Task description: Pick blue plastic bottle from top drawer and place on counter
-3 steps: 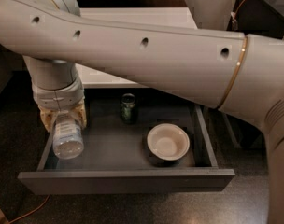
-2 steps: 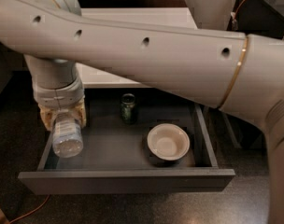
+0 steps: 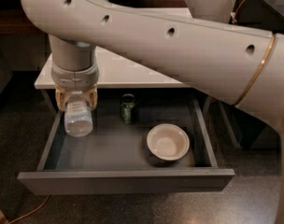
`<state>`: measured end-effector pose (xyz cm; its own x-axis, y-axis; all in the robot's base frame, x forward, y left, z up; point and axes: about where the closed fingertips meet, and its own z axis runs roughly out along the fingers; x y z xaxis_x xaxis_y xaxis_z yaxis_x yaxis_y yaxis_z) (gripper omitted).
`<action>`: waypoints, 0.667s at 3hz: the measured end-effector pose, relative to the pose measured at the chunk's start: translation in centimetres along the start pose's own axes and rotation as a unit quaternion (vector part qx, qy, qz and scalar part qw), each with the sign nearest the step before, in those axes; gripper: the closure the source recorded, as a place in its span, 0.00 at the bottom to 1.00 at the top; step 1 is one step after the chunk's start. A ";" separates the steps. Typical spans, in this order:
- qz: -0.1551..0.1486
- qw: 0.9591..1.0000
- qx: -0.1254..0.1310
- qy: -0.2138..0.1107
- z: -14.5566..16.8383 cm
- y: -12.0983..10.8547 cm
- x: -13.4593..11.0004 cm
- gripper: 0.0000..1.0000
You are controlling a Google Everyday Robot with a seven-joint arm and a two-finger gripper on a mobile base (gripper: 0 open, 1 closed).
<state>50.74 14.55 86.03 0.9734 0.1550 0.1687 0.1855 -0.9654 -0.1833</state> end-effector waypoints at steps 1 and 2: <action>0.010 1.000 0.010 0.018 -0.9 1.9 3.4 1.00; 0.022 0.999 0.014 0.029 -1.1 3.2 6.0 1.00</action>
Offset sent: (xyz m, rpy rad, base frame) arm 0.0958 -0.0363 0.0207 0.0624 -0.0565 -0.0787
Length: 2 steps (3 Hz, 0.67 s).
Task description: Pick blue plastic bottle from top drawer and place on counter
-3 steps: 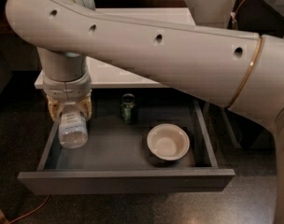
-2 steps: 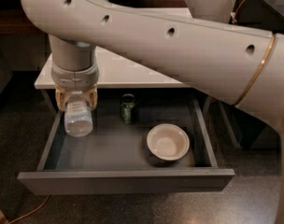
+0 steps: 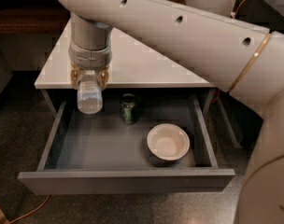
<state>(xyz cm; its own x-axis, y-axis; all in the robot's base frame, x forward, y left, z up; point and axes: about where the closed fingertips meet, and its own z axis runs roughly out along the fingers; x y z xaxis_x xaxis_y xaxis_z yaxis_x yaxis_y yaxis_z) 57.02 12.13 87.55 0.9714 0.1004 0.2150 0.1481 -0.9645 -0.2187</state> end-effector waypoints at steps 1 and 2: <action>0.016 1.000 0.004 0.006 0.3 1.4 2.6 1.00; 0.031 0.999 0.006 0.015 0.6 2.7 5.7 1.00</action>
Offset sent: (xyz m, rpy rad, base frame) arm 0.1128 -0.0334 0.0067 0.0459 -0.0378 -0.1105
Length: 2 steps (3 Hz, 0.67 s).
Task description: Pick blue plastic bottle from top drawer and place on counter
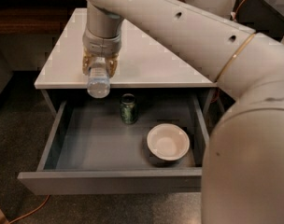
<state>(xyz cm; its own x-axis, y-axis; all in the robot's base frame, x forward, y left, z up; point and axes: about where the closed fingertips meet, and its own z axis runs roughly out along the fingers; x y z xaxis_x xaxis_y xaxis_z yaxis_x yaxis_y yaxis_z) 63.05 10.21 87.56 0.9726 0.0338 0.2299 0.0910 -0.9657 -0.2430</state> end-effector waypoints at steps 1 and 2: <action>0.015 1.000 -0.005 0.005 0.6 1.1 3.4 0.83; 0.033 0.999 -0.011 0.012 1.2 2.1 6.1 0.61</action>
Offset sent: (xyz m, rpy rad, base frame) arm 0.1003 -0.0278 0.0027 -0.0086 -0.0151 -0.1278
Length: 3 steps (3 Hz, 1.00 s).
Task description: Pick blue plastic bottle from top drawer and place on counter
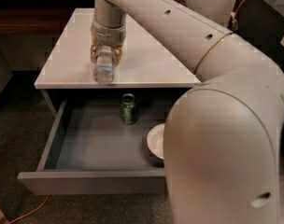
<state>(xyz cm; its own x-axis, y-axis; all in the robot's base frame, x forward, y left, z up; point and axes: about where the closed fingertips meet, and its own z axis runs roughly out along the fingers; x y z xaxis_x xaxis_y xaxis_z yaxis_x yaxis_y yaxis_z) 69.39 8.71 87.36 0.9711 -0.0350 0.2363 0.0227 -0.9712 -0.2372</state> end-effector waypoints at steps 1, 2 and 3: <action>0.021 1.000 -0.002 0.009 0.7 0.7 1.8 0.38; 0.020 1.000 -0.002 0.008 0.9 0.6 1.9 0.13; 0.020 1.000 -0.002 0.007 1.2 0.6 1.9 0.00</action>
Offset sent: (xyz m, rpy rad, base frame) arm 0.0167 -0.0050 -0.0030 0.0045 -0.0056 -0.0373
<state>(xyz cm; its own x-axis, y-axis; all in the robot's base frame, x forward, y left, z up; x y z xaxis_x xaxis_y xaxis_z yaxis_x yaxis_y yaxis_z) 71.51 8.39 86.51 0.9677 -0.0767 0.2400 -0.0164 -0.9697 -0.2437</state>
